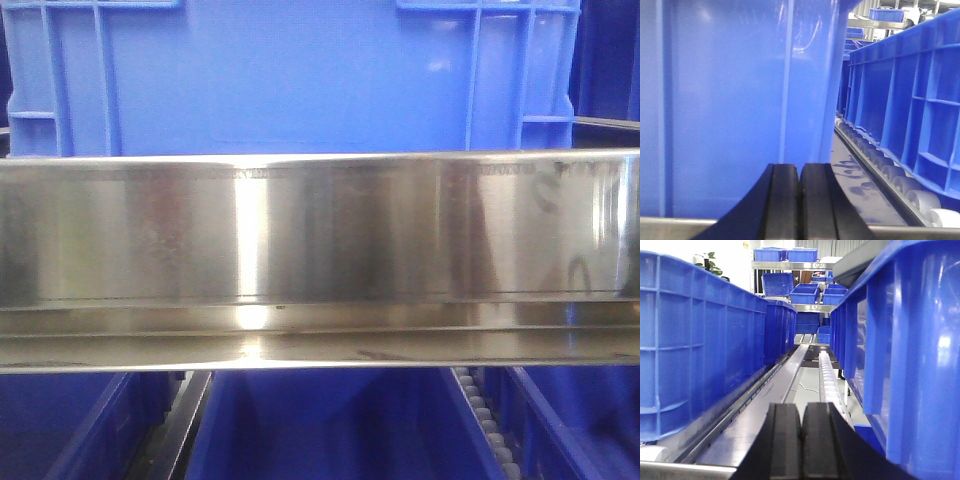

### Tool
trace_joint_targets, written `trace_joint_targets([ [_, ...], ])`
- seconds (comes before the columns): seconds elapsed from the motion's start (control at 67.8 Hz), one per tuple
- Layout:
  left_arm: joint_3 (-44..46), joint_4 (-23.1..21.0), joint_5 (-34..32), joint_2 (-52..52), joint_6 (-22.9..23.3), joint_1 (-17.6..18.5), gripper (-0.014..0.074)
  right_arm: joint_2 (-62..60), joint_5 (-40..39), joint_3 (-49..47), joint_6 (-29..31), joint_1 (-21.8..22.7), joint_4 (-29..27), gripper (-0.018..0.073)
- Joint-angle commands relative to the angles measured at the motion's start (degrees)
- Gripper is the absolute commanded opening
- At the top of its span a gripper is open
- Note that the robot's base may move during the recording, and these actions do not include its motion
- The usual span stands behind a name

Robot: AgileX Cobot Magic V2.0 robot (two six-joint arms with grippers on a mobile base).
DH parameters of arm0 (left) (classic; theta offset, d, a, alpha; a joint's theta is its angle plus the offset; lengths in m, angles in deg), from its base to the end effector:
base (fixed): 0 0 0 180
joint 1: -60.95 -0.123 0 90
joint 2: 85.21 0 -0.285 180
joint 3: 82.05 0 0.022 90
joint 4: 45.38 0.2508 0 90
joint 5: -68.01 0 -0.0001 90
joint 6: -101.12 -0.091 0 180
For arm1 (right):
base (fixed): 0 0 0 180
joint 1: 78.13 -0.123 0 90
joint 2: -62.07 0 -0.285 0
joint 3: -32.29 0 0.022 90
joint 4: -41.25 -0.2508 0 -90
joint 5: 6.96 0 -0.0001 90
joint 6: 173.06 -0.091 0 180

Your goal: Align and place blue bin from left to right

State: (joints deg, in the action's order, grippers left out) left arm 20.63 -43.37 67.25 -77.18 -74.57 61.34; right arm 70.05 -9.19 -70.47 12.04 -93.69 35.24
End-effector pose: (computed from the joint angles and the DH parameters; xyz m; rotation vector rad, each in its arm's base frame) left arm 0.0566 -0.0004 0.2136 -0.0242 1.4763 -0.0384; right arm 0.0542 0.0147 0.2164 -0.1820 1.4414 0.2322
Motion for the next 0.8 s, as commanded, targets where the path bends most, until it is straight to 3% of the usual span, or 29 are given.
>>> trace_joint_targets([
  [0.0, 0.10, -0.37, -1.22, -0.24, -0.07, -0.12, -0.0111, -0.19, -1.19, -0.02, 0.43, 0.09, -0.15, -0.0166],
  [0.133, 0.10, -0.37, -1.32, -0.24, -0.07, -0.12, -0.0111, -0.19, -2.65, -0.02, 0.43, 0.10, -0.15, -0.0166],
  [0.251, 0.10, -0.25, -6.25, -0.24, -0.07, -0.12, -0.0111, -0.19, -7.80, -0.02, 0.43, 0.10, -0.15, -0.0166],
  [0.369, 0.10, -0.36, -19.47, -0.24, -0.07, -0.12, -0.0111, -0.19, -20.71, -0.02, 0.43, 0.10, -0.15, -0.0166],
  [0.487, 0.10, -0.36, -38.52, -0.24, -0.07, -0.12, -0.0111, -0.19, -38.21, -0.02, 0.43, 0.10, -0.15, -0.0166],
  [0.59, 0.10, -0.36, -51.27, -0.24, -0.07, -0.12, -0.0111, -0.19, -54.02, -0.02, 0.43, 0.10, -0.15, -0.0166],
  [0.693, 1.43, -0.36, -57.03, -0.24, -0.07, -0.12, -0.0111, -0.19, -64.17, -0.31, 0.43, 0.10, -0.15, -0.0166],
  [0.781, 4.79, -0.36, -55.85, -0.24, -0.07, -0.12, -0.0111, -0.19, -64.20, -3.09, 0.43, 0.10, -0.15, -0.0166],
])
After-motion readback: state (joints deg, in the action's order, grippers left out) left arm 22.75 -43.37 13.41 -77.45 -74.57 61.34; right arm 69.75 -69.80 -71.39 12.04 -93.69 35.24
